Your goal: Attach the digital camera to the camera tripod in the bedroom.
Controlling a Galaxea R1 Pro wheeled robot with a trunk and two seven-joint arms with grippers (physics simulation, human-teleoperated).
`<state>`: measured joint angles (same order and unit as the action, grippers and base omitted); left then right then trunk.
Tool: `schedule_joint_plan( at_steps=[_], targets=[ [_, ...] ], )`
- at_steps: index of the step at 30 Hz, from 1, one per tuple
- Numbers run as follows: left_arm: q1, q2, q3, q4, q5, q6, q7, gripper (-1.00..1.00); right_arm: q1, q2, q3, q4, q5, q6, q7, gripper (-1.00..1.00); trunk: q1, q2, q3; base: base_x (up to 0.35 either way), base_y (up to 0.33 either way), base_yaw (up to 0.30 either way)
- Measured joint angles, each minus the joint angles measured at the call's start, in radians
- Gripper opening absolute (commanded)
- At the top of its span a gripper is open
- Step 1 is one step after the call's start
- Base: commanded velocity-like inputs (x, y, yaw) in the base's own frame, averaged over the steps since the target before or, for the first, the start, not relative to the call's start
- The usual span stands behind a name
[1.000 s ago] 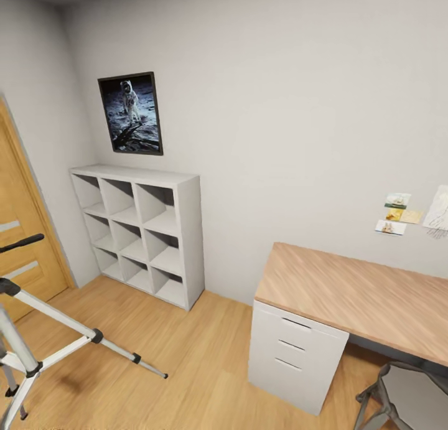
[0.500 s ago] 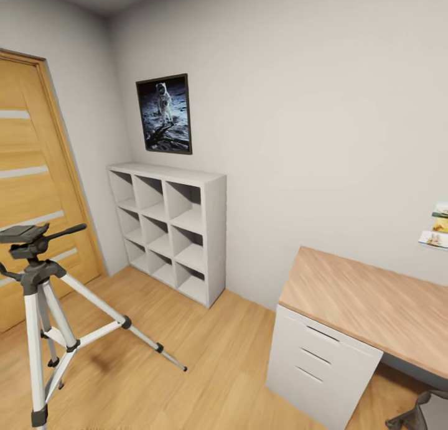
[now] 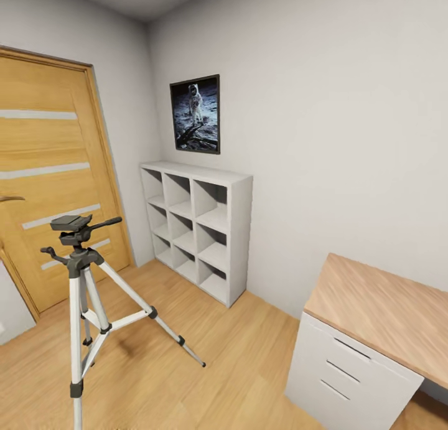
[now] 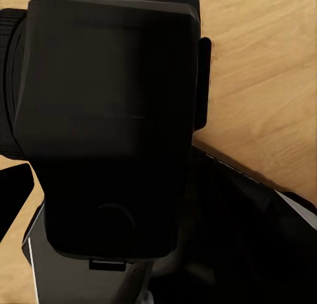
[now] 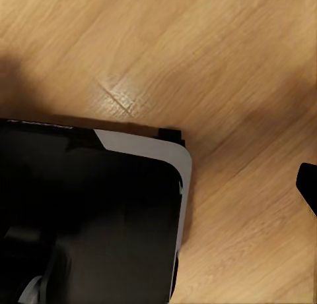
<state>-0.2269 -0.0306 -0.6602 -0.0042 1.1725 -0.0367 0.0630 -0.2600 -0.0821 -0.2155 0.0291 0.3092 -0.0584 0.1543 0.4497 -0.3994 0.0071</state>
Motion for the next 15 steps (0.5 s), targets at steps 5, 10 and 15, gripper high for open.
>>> schedule_joint_plan(
  at_steps=[5, 10, 15],
  targets=[
    [0.0, 0.001, 0.001, 0.0, 0.0, 0.0, -0.002, -1.0, 0.0, 0.001, 0.0, 0.0, 0.0, 0.0, -0.001, 1.0, 0.0, 0.0, 0.0, 0.0, 0.0, 0.279],
    [0.0, 0.003, 0.001, 0.0, 0.0, 0.0, -0.004, -1.0, 0.0, 0.001, 0.0, 0.0, 0.0, 0.002, -0.001, 1.0, 0.0, 0.0, 0.0, 0.0, 0.0, 0.262],
    [0.0, 0.003, 0.002, 0.0, 0.0, 0.0, -0.005, -1.0, 0.0, 0.004, 0.0, 0.0, 0.0, 0.006, 0.0, 1.0, 0.0, 0.0, 0.0, 0.0, 0.0, 0.238]
  ],
)
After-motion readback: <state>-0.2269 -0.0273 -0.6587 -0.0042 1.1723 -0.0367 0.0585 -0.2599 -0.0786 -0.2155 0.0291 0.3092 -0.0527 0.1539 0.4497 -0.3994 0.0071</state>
